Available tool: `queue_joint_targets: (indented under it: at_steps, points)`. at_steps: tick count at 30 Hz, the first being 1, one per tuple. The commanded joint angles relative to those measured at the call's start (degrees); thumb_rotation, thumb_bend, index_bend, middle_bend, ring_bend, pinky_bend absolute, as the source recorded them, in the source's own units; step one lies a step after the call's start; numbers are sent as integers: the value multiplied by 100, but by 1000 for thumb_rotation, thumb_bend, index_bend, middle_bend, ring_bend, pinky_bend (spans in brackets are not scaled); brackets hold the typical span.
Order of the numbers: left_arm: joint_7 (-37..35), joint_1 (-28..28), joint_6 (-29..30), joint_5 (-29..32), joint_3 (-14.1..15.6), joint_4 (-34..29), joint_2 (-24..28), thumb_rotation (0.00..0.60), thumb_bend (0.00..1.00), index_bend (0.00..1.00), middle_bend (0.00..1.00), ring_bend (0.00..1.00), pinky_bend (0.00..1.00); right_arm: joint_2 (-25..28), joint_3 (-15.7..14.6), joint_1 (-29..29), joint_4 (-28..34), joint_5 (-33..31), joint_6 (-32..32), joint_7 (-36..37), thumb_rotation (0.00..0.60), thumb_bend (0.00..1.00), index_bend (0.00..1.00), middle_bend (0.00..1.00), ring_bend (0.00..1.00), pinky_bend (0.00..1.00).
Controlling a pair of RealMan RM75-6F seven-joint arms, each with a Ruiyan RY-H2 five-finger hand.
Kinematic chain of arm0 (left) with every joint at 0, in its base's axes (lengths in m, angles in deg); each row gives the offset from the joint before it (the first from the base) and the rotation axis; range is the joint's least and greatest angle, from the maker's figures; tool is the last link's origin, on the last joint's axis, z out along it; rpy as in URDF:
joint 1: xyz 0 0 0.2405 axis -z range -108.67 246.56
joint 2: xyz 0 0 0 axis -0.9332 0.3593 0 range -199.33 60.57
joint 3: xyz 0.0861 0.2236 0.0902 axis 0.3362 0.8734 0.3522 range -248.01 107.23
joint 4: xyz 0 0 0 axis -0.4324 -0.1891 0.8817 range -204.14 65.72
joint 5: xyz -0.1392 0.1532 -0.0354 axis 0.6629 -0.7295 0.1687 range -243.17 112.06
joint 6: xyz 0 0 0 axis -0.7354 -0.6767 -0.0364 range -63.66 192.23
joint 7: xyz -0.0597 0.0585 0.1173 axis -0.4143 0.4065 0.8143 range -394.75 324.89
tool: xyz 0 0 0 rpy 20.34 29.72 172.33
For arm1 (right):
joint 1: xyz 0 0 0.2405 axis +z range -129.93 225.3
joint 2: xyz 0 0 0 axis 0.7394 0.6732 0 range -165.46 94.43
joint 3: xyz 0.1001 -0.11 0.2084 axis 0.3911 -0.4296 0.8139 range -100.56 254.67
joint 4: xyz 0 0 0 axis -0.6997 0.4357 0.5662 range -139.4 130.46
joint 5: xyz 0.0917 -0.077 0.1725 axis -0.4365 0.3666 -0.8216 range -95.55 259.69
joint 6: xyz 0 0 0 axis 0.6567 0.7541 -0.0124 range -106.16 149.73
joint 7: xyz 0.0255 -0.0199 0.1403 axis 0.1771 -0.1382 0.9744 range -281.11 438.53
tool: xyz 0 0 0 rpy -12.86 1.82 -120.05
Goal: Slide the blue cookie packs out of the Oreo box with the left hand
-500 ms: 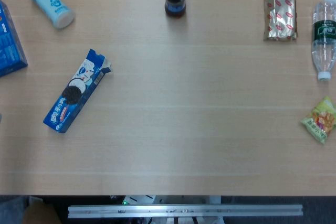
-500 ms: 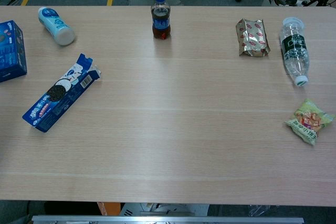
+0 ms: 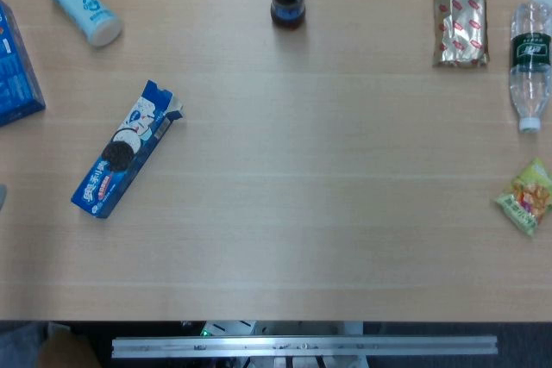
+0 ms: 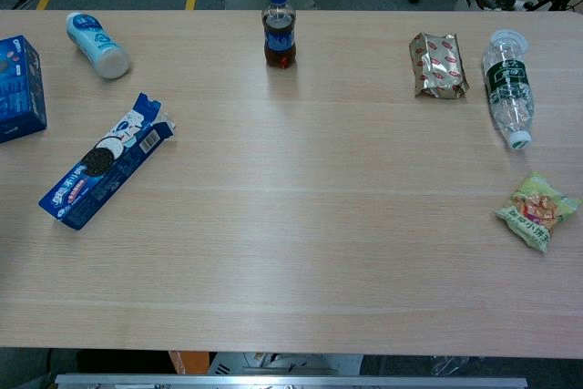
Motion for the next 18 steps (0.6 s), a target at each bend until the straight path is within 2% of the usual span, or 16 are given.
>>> queue_joint_targets:
  at_steps: [1, 11, 18]
  points:
    - [12, 15, -26, 6, 0, 8, -13, 600, 225, 268, 206, 174, 148, -3, 13, 7, 12, -14, -8, -13, 600, 82, 418, 437, 477, 439]
    - [185, 215, -775, 221, 244, -342, 36, 600, 225, 265, 201, 174, 148, -36, 41, 95, 87, -22, -145, -145, 600, 82, 418, 437, 477, 439]
    - [220, 449, -1265, 399, 278, -362, -207, 600, 225, 243, 201, 175, 148, -32, 50, 110, 90, -46, -169, -163, 600, 82, 418, 437, 477, 439]
